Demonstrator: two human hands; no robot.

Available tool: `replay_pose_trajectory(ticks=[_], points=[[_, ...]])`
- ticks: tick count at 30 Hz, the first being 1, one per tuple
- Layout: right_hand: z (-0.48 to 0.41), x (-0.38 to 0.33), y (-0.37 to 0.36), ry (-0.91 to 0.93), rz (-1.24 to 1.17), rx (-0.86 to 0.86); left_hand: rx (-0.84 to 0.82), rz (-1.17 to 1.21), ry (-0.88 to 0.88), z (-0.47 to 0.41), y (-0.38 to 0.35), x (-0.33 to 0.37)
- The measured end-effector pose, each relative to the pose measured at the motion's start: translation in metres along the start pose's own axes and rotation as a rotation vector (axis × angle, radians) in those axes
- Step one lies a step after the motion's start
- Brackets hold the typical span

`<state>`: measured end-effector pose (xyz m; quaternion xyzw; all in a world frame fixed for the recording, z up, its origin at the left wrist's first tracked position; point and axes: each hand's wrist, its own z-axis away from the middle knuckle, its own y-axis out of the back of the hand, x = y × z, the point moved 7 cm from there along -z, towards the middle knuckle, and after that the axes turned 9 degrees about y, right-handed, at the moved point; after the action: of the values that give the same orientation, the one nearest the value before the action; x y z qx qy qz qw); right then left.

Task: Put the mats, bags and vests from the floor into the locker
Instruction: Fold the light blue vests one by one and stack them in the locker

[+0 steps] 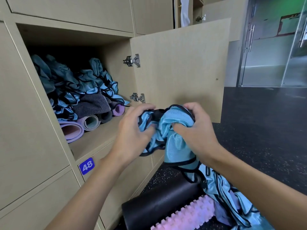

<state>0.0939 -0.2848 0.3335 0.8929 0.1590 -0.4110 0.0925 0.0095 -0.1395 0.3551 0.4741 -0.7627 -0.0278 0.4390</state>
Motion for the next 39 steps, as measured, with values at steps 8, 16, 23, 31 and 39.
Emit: replay_pose_trajectory(ticks=[8,16,23,31,39], points=[[0.016,-0.001,-0.032,0.041,0.020,-0.217,-0.131,0.573,0.307,0.004,-0.027,0.001],[0.017,0.004,-0.038,-0.017,-0.072,-0.348,0.108,0.586,0.288,-0.002,-0.016,-0.014],[-0.001,0.046,-0.052,-0.252,-0.162,-0.205,0.343,0.532,0.215,-0.041,0.021,-0.040],[-0.062,0.034,-0.102,-0.022,-0.041,-0.346,0.330,0.369,0.191,-0.075,0.034,-0.074],[-0.112,0.054,-0.181,0.238,0.197,-0.624,0.271,0.529,0.326,-0.120,0.061,-0.118]])
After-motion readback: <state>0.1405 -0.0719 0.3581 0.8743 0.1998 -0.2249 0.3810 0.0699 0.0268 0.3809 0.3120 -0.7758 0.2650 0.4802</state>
